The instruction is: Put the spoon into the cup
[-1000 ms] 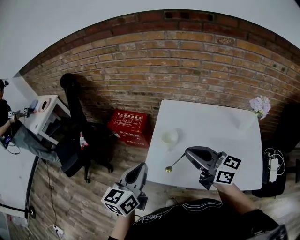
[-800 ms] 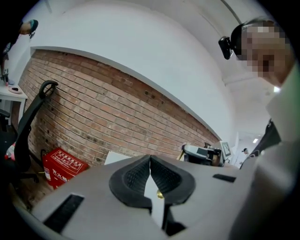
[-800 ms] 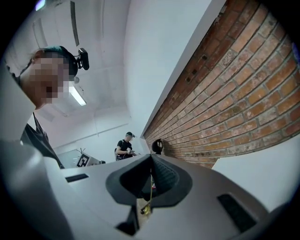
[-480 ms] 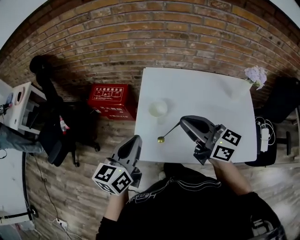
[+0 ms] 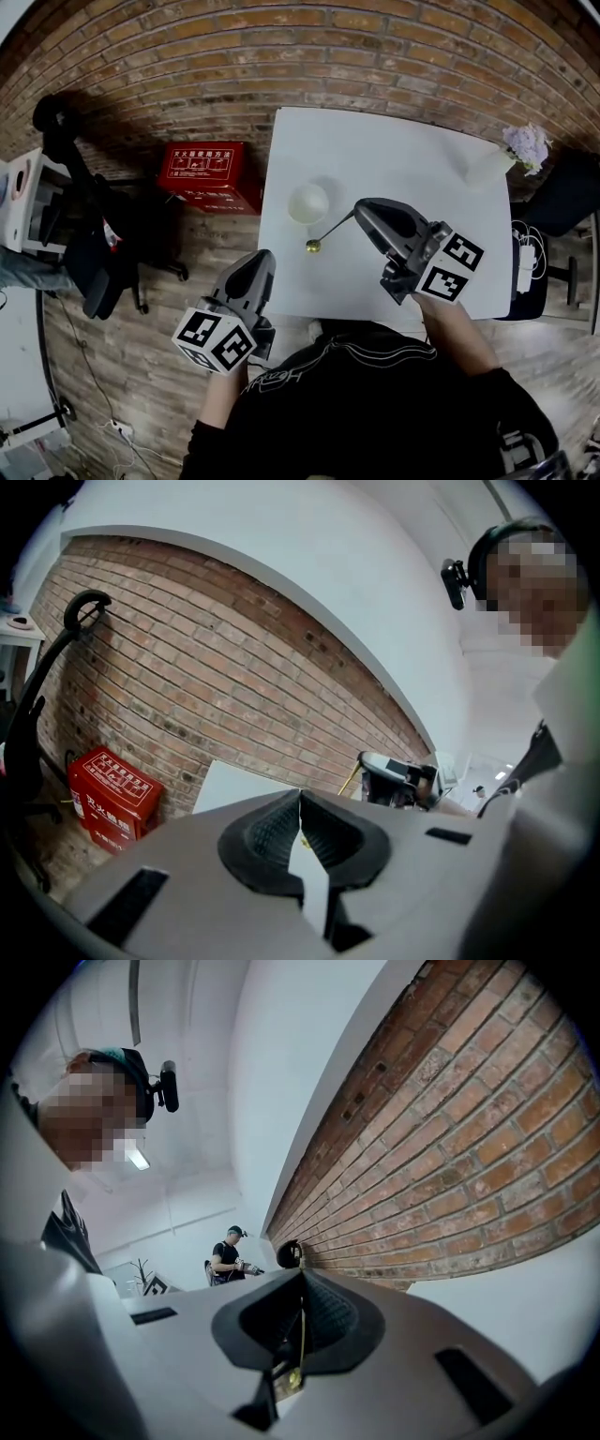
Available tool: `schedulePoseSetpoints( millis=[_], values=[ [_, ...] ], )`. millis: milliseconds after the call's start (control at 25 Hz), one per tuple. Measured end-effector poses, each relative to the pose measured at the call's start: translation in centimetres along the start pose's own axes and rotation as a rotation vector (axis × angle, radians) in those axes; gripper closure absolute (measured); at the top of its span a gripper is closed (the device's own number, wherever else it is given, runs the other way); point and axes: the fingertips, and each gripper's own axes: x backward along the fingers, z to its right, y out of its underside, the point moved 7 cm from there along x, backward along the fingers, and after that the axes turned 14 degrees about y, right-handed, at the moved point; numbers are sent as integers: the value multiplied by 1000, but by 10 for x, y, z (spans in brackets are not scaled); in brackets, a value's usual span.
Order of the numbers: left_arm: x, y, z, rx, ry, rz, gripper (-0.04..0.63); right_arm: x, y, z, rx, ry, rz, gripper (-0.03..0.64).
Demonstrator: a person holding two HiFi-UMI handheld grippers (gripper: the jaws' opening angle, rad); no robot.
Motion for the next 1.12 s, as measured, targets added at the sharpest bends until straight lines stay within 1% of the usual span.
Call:
schedulePoseSetpoints(
  millis=[200, 480, 880, 1120],
  values=[
    [-14, 3, -19, 26, -13, -18, 589, -24, -5, 22, 26, 17, -1, 618],
    [-30, 5, -36, 64, -25, -37, 589, -54, -2, 47, 20, 26, -14, 618],
    [-45, 17, -57, 113, -64, -72, 589, -92, 29, 79, 20, 27, -89, 618],
    [-46, 27, -66, 145, -89, -90, 589, -107, 54, 87, 44, 18, -144, 618]
  ],
)
